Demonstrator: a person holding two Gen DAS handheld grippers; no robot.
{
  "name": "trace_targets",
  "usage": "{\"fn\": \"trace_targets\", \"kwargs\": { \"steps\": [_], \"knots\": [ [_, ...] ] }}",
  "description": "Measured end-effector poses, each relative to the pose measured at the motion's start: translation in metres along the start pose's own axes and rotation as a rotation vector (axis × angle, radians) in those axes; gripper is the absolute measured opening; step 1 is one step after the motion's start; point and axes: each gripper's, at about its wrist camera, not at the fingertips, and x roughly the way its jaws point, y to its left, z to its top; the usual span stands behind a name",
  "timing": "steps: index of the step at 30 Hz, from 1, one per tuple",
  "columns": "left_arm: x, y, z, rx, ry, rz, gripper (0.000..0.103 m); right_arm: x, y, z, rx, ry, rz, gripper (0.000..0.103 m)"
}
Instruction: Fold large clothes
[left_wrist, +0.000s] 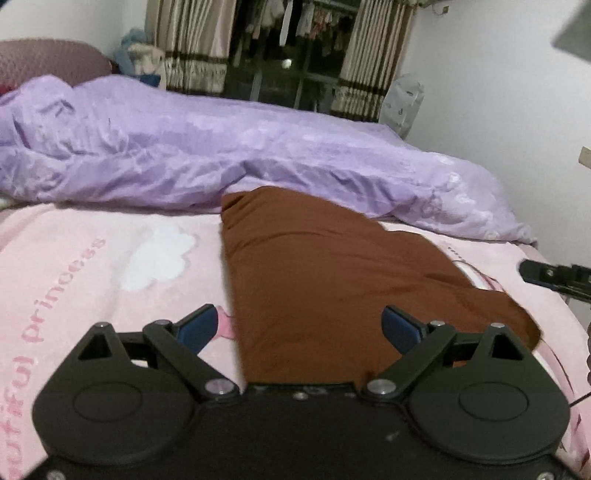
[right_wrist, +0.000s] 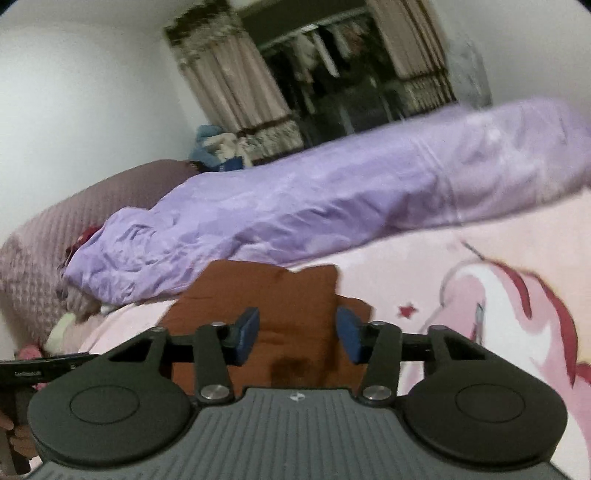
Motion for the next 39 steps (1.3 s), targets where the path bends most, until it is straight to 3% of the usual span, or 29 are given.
{"fn": "trace_targets", "kwargs": {
  "steps": [3, 7, 14, 20, 28, 31, 32, 33, 35, 37, 39],
  "knots": [
    [-0.009, -0.023, -0.009, 0.012, -0.024, 0.011, 0.096, -0.004, 0.024, -0.004, -0.043, -0.008, 0.007, 0.044],
    [-0.006, -0.039, -0.023, 0.004, -0.004, -0.019, 0.095, 0.002, 0.042, -0.016, -0.102, -0.002, -0.03, 0.042],
    [0.03, -0.041, -0.042, -0.006, 0.08, -0.021, 0.094, 0.023, 0.03, -0.041, -0.11, 0.066, -0.098, 0.037],
    [0.042, -0.041, -0.051, 0.02, 0.088, -0.001, 0.096, 0.036, 0.02, -0.06, -0.122, 0.104, -0.124, 0.027],
    [0.042, -0.031, -0.056, 0.004, 0.075, -0.016, 0.097, 0.035, 0.019, -0.071, -0.098, 0.09, -0.128, 0.027],
    [0.021, -0.026, -0.057, -0.01, 0.035, -0.019, 0.095, 0.019, 0.016, -0.064, -0.045, 0.059, -0.102, 0.035],
    [0.012, -0.023, -0.06, -0.008, 0.021, -0.012, 0.095, 0.009, 0.013, -0.061, -0.008, 0.042, -0.084, 0.046],
    [0.006, -0.02, -0.064, -0.001, 0.014, 0.0, 0.095, 0.001, 0.01, -0.06, 0.022, 0.033, -0.072, 0.064],
    [-0.004, -0.015, -0.073, 0.021, 0.01, 0.04, 0.095, -0.016, 0.003, -0.059, 0.085, 0.007, -0.089, 0.086],
    [-0.007, -0.01, -0.084, 0.039, 0.02, 0.05, 0.095, -0.027, -0.005, -0.063, 0.133, -0.016, -0.148, 0.086],
    [-0.005, -0.007, -0.089, 0.037, 0.037, 0.053, 0.094, -0.027, -0.016, -0.069, 0.201, 0.006, -0.122, 0.083]
  ]
}}
